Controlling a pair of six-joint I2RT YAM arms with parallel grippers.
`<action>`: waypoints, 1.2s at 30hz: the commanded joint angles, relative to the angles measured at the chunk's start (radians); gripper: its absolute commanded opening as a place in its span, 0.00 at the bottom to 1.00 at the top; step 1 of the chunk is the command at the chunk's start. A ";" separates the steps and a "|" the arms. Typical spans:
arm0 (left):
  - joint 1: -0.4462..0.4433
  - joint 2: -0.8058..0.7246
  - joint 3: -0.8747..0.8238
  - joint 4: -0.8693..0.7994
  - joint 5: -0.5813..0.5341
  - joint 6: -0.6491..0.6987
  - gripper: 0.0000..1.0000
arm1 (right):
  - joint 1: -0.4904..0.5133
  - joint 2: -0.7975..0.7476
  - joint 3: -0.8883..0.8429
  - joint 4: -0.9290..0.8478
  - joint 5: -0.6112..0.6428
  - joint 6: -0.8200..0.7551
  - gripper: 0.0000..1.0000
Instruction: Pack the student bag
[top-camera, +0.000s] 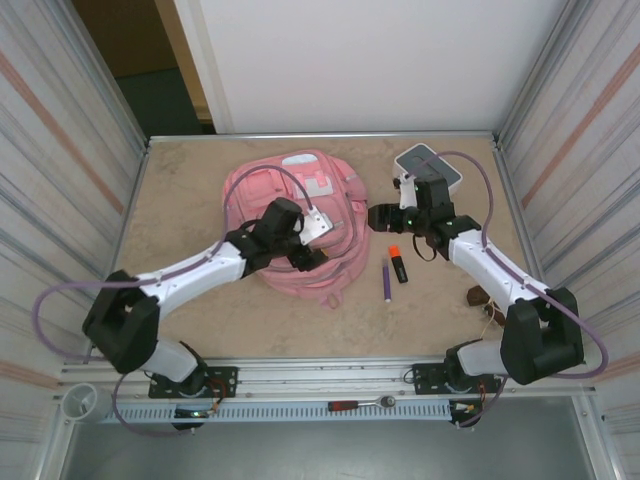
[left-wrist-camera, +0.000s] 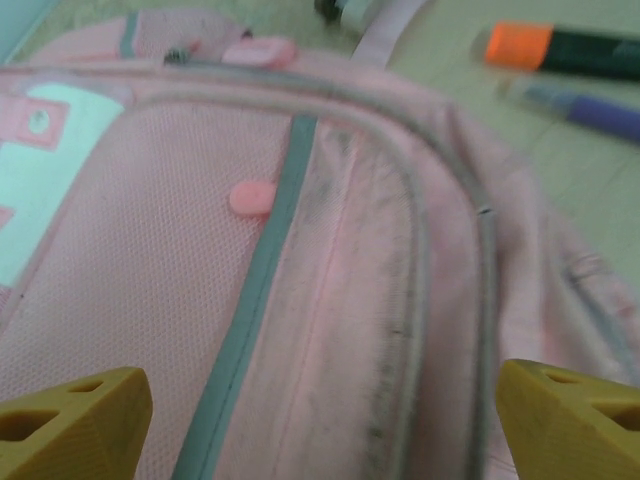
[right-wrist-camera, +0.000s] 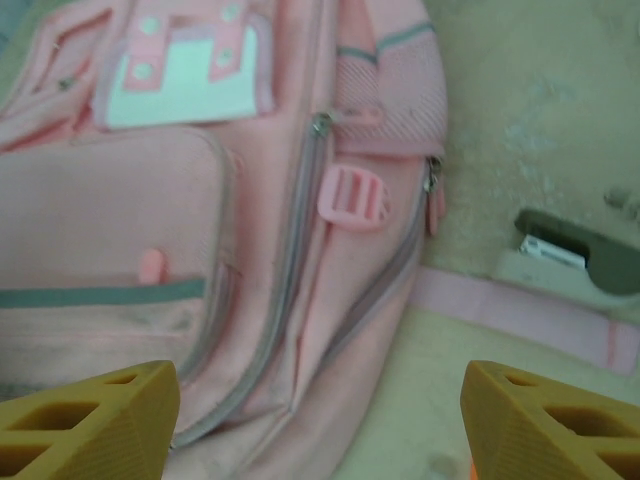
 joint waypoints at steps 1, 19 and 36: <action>0.010 0.033 0.063 -0.072 -0.083 0.073 0.86 | -0.004 -0.027 -0.019 -0.020 0.000 0.033 0.73; 0.136 0.047 0.126 -0.123 0.105 0.006 0.33 | -0.004 0.035 -0.052 -0.073 0.048 0.083 0.70; 0.152 -0.090 0.038 0.047 0.148 -0.128 0.00 | 0.164 0.063 -0.206 -0.190 0.282 0.203 0.54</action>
